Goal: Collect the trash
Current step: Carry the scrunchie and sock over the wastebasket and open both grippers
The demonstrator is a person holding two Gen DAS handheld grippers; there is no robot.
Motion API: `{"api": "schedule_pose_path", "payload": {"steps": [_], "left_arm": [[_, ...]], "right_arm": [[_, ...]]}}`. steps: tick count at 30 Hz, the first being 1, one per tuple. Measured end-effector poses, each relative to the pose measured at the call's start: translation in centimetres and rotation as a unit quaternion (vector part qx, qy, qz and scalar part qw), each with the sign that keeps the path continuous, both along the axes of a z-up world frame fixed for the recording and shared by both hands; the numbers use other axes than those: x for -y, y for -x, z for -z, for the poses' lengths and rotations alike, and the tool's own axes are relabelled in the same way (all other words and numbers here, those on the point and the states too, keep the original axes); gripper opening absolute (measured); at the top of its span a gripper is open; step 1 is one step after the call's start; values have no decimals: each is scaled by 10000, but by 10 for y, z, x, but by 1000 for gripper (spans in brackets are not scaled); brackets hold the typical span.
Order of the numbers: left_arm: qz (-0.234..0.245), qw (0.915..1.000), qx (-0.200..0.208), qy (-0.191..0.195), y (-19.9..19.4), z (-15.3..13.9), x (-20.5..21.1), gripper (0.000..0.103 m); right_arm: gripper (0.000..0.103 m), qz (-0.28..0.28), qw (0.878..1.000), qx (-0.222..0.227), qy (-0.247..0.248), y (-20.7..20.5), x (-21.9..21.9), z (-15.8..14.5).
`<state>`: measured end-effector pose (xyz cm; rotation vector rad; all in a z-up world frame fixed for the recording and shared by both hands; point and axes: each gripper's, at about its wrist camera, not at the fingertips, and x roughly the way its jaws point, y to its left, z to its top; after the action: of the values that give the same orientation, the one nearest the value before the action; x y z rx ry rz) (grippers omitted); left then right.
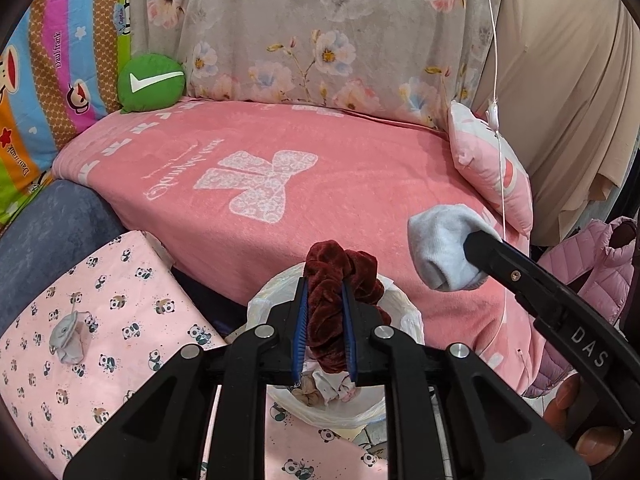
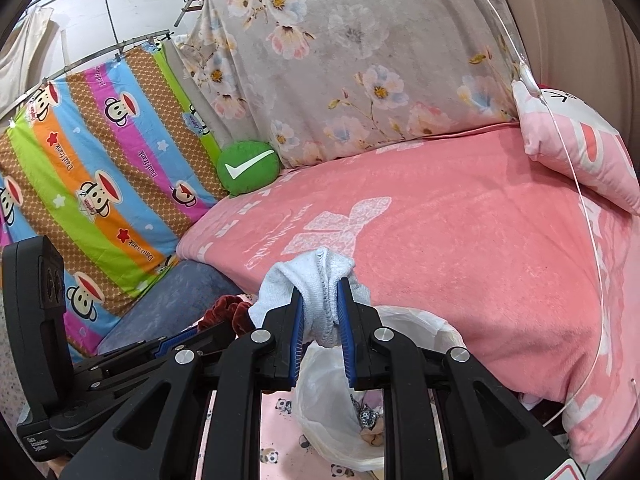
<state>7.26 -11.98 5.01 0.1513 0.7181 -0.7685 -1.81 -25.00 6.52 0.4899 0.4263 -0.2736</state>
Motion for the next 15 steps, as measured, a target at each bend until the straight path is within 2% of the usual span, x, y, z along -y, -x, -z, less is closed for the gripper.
{"api": "schedule_pose_path", "payload": {"steps": [2,3,5,7,15], "left_arm": [[-45,10000,-14,-36,-1,3,3,31],[-62,10000,5,-36,-1,3,3,35],[-138,9999,66,-64,0,4,3,53],[-202,9997,102,-87,-1,5,3,56],[-371,9992,-21,-152,-7,12,-5,56]], "right_arm": [[18,12,10000,-23,-22,0,2,3],[18,13,10000,-33,-26,0,3,4],[19,19,10000,-61,-18,-1,5,6],[22,42,10000,-85,-30,-2,7,8],[27,86,9998,-124,-109,-7,9,14]]}}
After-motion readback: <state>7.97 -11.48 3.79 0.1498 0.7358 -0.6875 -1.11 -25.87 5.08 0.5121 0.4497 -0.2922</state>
